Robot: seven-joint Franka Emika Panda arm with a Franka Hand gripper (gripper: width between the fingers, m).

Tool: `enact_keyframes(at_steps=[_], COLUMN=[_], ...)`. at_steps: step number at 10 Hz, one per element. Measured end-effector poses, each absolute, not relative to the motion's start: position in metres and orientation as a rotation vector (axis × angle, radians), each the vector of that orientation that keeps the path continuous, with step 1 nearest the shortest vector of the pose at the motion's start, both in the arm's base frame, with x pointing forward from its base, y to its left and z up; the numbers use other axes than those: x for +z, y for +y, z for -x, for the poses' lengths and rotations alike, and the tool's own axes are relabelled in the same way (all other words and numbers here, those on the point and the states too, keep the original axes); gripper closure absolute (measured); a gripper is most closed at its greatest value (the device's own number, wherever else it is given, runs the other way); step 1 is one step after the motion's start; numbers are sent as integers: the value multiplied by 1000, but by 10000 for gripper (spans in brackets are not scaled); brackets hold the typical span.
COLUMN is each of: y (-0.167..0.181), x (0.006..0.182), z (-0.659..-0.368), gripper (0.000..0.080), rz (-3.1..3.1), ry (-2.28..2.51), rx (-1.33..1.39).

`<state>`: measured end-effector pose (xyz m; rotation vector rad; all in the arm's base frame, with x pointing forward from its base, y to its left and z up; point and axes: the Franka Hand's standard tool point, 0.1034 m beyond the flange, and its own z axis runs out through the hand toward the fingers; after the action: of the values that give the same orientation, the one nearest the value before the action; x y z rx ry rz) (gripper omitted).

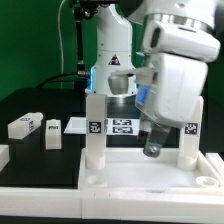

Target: Assemble desk

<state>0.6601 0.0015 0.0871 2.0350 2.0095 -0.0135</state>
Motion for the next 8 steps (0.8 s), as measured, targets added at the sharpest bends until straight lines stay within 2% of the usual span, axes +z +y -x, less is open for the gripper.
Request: enact_keyframes(at_steps=[1, 5, 8], y=[-11, -9, -20], x=[87, 85, 90], z=[-657, -656, -652], gripper=[151, 150, 150], rz=[-2033, -2076, -2399], ry=[2005, 1965, 1583], rx=[-14, -8, 19])
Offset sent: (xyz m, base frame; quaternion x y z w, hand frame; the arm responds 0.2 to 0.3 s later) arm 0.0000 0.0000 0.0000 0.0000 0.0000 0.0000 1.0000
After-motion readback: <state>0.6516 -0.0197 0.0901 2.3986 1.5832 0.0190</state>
